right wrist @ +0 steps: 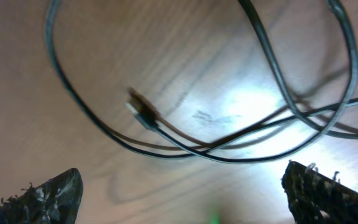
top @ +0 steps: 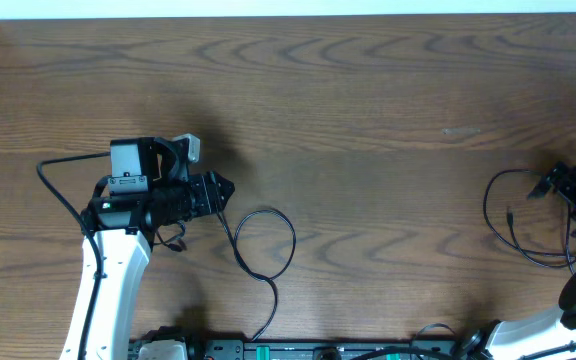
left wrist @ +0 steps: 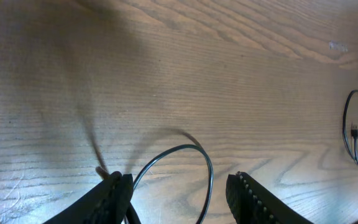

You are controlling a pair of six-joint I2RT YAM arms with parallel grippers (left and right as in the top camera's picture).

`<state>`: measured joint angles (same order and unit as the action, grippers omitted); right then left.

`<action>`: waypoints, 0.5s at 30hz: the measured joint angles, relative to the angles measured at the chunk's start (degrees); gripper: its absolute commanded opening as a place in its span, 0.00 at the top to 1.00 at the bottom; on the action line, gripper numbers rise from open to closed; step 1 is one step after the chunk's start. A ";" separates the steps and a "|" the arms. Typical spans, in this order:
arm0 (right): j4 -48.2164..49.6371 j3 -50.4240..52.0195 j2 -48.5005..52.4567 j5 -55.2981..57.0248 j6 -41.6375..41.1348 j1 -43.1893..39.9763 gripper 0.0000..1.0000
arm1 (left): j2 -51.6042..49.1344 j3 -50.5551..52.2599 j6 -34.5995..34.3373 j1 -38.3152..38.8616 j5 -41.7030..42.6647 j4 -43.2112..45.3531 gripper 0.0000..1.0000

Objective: Untangle cables

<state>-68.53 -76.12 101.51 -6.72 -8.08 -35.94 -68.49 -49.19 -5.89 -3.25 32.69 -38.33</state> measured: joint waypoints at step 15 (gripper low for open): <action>11.15 10.51 0.00 -7.34 18.67 10.58 0.01 | 0.02 0.00 0.00 0.00 0.00 -0.28 0.46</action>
<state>-57.39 -65.60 101.51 -14.06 10.59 -25.36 -68.47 -49.19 -5.89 -3.25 32.69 -38.61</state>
